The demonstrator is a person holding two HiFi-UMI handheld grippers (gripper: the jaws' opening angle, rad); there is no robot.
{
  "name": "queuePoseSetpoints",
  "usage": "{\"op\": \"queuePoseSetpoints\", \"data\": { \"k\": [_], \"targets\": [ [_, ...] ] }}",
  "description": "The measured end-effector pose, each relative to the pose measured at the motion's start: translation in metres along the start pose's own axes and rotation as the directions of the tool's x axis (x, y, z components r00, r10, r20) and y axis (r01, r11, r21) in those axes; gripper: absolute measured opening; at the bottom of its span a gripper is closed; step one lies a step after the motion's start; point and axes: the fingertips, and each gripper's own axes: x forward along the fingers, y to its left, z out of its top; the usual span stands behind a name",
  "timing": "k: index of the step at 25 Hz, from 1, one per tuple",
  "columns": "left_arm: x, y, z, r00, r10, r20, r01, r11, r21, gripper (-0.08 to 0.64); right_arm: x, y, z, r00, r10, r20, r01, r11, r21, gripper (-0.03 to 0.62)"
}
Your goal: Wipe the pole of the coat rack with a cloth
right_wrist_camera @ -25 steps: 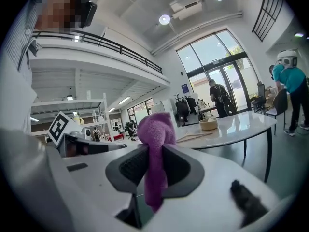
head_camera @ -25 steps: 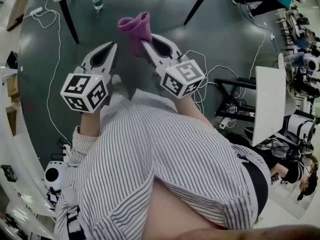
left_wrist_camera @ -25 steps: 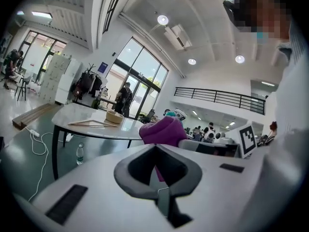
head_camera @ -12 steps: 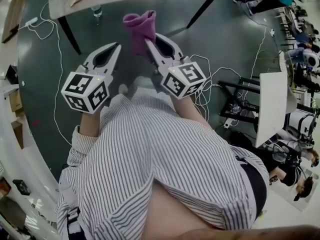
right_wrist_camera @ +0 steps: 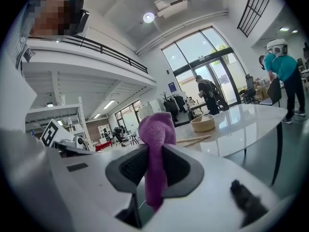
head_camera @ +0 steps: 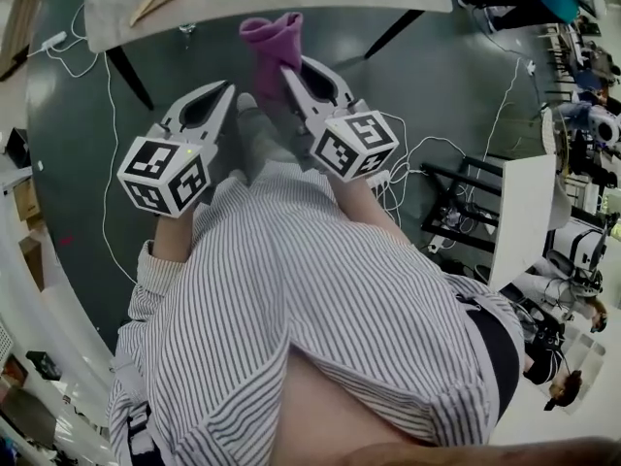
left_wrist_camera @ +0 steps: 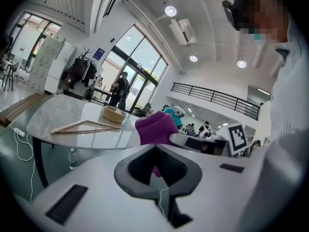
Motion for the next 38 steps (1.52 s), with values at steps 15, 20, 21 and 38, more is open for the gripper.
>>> {"op": "queuePoseSetpoints", "data": {
  "k": [15,20,21,38],
  "targets": [
    [0.135,0.112,0.119,0.993,0.097,0.069,-0.098,0.995,0.003,0.011,0.159,-0.113,0.098,0.994,0.111,-0.022,-0.112,0.993,-0.032,0.081],
    [0.151,0.142,0.137,0.986,0.143,0.091,-0.143,0.99,-0.007,0.011,0.198,-0.123,0.108,0.985,0.169,-0.032,-0.17,0.985,-0.028,0.081],
    [0.153,0.147,0.139,0.984,0.15,0.094,-0.15,0.989,-0.014,0.011,0.203,-0.122,0.108,0.982,0.183,-0.039,-0.184,0.983,-0.027,0.081],
    [0.17,0.164,0.126,0.982,0.182,0.041,-0.178,0.981,-0.079,0.011,0.229,-0.118,0.077,0.946,0.269,-0.181,-0.27,0.963,0.019,0.081]
  ]
}}
